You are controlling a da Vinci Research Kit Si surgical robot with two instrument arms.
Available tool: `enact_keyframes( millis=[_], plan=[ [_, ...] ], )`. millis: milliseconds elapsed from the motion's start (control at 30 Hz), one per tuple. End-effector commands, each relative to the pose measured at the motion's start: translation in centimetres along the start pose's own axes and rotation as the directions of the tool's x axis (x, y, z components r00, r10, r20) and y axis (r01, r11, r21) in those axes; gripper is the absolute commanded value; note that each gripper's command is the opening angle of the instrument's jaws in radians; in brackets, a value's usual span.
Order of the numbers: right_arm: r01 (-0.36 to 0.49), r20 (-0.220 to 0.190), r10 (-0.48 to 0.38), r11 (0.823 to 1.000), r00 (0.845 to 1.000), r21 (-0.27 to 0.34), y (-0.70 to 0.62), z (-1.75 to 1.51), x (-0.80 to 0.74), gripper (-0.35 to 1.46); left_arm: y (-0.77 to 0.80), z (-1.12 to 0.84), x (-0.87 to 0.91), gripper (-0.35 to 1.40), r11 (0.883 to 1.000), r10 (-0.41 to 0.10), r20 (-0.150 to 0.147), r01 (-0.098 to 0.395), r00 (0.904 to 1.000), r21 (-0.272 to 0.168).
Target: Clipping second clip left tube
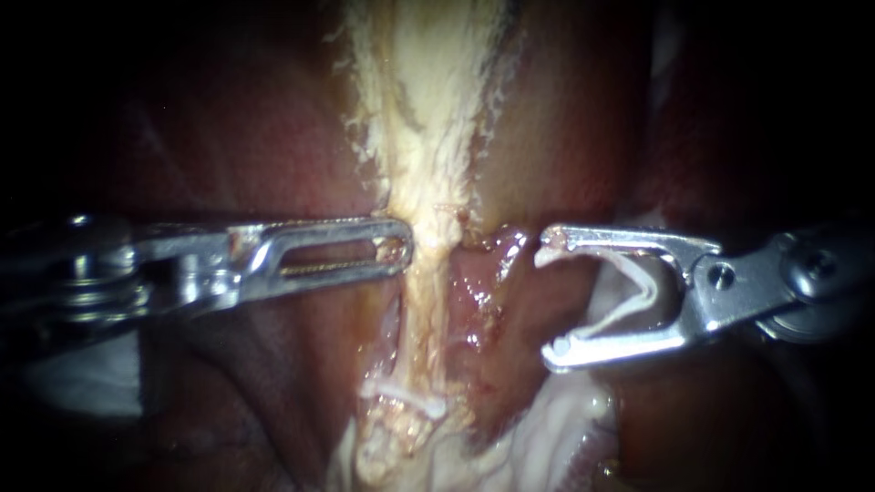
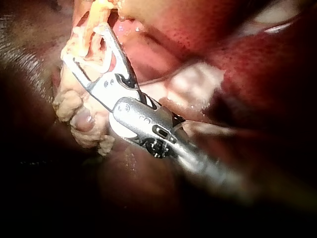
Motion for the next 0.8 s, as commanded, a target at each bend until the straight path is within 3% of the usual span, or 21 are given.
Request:
enact_keyframes(
  millis=[33,167,467,800],
  plan=[
    [0.000,0.000,0.000,1.000,1.000,0.000,0.00,0.00,0.00,0.60,0.00,-0.01,0.00,-0.35,1.000,0.000,0.000,0.000,1.0000,0.000],
    [0.001,-0.001,-0.001,1.000,1.000,0.001,-0.01,0.01,0.00,0.60,-0.01,-0.08,-0.03,-0.35,1.000,-0.001,-0.003,0.001,1.0000,0.002],
    [0.006,0.002,-0.006,1.000,1.000,0.002,-0.06,0.06,-0.03,0.60,-0.05,-0.50,-0.15,-0.35,1.000,-0.007,-0.008,0.007,0.9999,0.007],
    [-0.021,0.050,0.019,0.999,0.999,0.030,-0.19,0.57,-0.26,0.60,-0.12,-0.75,-0.21,-0.35,1.000,-0.014,0.006,0.014,0.9999,0.011]
  ],
)
